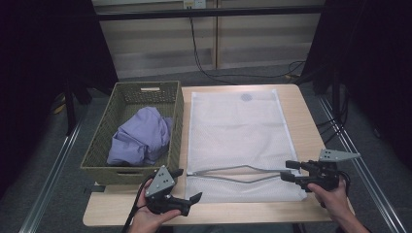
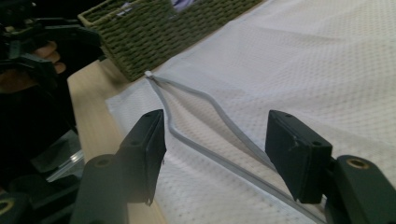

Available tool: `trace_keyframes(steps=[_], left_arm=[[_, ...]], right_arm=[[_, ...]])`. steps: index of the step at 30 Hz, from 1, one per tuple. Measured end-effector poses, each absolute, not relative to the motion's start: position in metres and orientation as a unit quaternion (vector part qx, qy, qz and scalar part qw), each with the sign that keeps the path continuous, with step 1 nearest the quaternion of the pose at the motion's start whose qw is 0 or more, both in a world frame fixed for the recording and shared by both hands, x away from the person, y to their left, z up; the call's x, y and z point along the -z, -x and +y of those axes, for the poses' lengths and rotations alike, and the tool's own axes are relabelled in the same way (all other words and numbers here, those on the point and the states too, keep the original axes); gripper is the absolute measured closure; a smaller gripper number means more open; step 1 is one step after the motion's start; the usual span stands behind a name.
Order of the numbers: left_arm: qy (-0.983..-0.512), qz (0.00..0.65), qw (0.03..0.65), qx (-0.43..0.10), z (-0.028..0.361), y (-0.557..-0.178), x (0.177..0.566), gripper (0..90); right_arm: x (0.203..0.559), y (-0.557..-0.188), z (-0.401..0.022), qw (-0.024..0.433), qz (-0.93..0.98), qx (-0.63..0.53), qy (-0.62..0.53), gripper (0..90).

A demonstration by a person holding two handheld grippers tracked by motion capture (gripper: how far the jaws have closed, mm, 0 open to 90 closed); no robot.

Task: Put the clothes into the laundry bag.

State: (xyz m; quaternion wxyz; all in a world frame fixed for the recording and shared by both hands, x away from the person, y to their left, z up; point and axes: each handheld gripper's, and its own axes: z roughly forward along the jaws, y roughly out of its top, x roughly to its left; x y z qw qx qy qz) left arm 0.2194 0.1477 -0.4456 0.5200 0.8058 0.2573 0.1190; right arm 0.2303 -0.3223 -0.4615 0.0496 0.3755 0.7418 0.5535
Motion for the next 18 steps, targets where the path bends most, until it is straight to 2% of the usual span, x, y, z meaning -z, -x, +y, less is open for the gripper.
trace_keyframes(steps=[13,18], left_arm=[[-0.811,0.252,0.514,-0.119,0.152,-0.218,0.447,4.5],[-0.806,0.261,0.517,-0.121,0.155,-0.22,0.447,4.1]], right_arm=[[0.456,-0.229,-0.301,0.042,0.762,-0.546,-0.345,39.8],[0.454,-0.236,-0.281,0.028,0.778,-0.539,-0.322,45.4]])
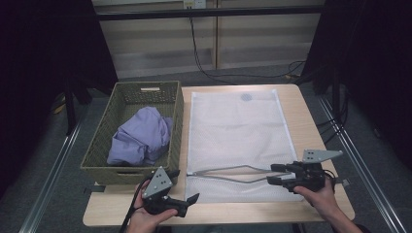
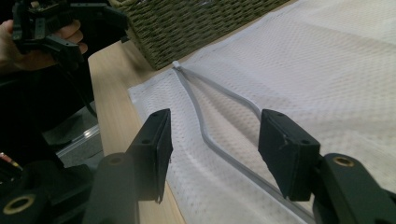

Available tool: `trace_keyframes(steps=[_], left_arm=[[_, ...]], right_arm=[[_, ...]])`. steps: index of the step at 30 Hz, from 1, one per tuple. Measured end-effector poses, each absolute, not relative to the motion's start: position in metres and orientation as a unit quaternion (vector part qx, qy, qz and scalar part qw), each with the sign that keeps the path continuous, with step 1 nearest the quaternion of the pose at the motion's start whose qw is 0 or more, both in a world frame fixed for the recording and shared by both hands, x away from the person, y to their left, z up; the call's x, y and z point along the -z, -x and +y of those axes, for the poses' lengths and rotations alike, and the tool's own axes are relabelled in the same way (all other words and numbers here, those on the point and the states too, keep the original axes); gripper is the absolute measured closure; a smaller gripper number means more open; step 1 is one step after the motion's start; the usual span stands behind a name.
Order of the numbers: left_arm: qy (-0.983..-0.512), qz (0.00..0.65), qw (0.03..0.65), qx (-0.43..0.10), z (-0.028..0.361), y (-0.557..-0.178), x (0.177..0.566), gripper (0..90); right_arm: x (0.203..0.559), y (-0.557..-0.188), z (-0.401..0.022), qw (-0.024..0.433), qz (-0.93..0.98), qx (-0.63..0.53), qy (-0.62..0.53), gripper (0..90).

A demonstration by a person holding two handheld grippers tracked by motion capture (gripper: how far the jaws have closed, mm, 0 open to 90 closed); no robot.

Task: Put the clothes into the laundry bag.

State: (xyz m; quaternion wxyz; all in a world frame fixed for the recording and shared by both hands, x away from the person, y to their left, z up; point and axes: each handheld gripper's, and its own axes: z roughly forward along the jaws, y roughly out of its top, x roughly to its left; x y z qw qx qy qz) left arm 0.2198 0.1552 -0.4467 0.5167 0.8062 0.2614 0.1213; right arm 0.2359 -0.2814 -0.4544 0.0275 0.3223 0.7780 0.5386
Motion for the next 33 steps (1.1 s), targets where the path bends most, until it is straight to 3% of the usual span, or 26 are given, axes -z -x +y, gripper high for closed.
trace_keyframes(steps=[11,33], left_arm=[[-0.803,0.265,0.519,-0.122,0.157,-0.22,0.446,3.6],[-0.81,0.254,0.514,-0.121,0.156,-0.226,0.449,2.8]], right_arm=[[0.468,-0.259,-0.254,-0.001,0.807,-0.503,-0.309,46.1],[0.467,-0.311,-0.221,-0.002,0.835,-0.458,-0.304,57.2]])
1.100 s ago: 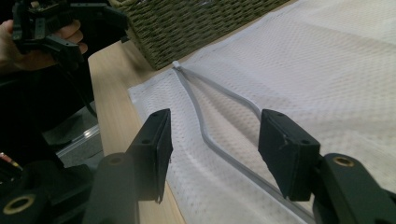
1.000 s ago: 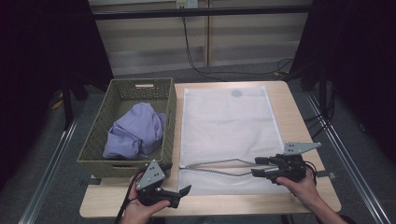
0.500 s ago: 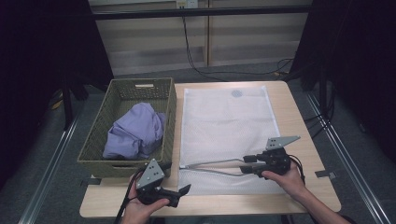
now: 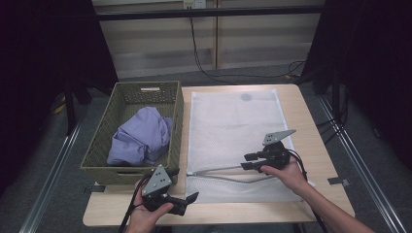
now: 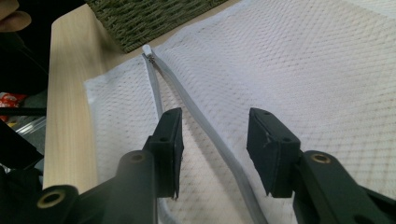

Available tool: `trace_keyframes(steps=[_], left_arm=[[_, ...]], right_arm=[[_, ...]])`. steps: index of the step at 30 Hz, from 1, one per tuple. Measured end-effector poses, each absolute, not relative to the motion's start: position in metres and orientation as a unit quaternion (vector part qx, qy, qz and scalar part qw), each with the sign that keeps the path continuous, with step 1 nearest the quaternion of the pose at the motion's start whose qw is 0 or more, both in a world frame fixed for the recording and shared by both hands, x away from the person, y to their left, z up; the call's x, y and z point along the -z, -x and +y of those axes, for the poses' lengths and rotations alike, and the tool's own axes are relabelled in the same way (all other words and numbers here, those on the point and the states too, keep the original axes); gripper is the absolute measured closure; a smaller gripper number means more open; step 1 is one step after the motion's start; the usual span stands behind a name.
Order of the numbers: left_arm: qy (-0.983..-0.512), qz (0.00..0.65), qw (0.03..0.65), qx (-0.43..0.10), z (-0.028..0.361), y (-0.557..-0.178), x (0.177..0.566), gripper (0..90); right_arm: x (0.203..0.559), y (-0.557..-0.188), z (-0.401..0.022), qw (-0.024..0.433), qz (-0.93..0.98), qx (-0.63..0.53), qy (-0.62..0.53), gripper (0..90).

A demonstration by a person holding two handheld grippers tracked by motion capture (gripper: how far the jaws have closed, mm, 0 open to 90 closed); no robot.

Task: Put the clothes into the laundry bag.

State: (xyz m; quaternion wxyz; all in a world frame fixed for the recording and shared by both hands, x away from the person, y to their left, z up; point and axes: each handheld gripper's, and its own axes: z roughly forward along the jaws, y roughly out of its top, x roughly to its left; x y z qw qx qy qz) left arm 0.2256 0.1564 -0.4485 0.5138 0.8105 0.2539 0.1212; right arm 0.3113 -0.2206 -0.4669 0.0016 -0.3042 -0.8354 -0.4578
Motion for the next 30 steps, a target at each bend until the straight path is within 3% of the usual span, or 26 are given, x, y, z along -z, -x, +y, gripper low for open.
trace_keyframes(steps=[15,30], left_arm=[[-0.816,0.246,0.508,-0.122,0.155,-0.227,0.449,2.8],[-0.818,0.241,0.508,-0.121,0.156,-0.226,0.448,3.3]], right_arm=[[0.494,-0.324,-0.215,0.011,-0.85,0.424,0.311,60.4],[0.506,-0.327,-0.212,0.019,-0.857,0.409,0.314,85.4]])
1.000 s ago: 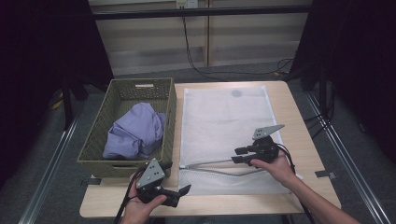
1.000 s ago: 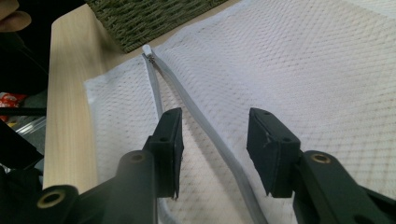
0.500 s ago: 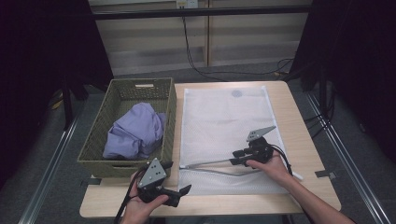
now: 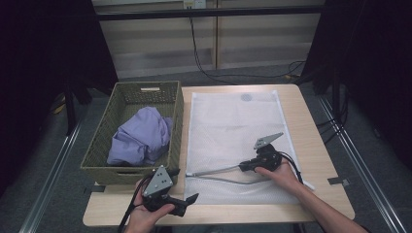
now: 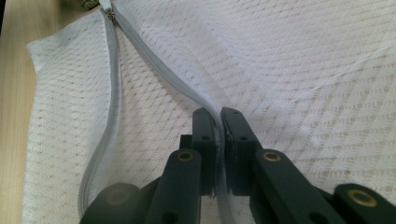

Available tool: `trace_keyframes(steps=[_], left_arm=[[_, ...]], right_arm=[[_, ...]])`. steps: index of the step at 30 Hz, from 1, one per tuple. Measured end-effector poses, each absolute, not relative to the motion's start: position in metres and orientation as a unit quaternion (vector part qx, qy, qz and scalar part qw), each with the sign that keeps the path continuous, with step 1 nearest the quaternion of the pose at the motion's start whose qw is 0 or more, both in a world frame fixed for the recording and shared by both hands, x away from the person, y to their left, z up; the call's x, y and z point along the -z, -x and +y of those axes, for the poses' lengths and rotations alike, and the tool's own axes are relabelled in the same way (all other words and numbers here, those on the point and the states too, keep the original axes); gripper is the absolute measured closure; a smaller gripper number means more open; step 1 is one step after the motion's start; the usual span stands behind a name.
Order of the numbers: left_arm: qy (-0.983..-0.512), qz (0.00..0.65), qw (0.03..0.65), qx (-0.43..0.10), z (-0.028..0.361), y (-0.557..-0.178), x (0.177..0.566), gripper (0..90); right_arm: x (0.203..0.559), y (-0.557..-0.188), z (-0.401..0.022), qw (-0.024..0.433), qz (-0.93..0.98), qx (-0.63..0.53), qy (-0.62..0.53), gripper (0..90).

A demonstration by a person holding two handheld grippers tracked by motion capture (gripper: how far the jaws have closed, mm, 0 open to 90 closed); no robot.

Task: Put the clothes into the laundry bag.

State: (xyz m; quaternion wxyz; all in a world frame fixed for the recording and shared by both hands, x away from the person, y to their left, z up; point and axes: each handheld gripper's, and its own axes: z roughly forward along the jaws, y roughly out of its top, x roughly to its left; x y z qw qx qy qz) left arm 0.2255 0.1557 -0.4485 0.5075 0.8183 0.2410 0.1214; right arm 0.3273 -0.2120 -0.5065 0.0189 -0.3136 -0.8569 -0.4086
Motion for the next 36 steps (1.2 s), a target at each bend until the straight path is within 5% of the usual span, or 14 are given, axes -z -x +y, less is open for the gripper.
trace_keyframes(steps=[36], left_arm=[[-0.819,0.234,0.51,-0.122,0.161,-0.224,0.446,3.5]], right_arm=[[0.479,-0.328,-0.223,0.017,-0.81,0.488,0.324,88.4]])
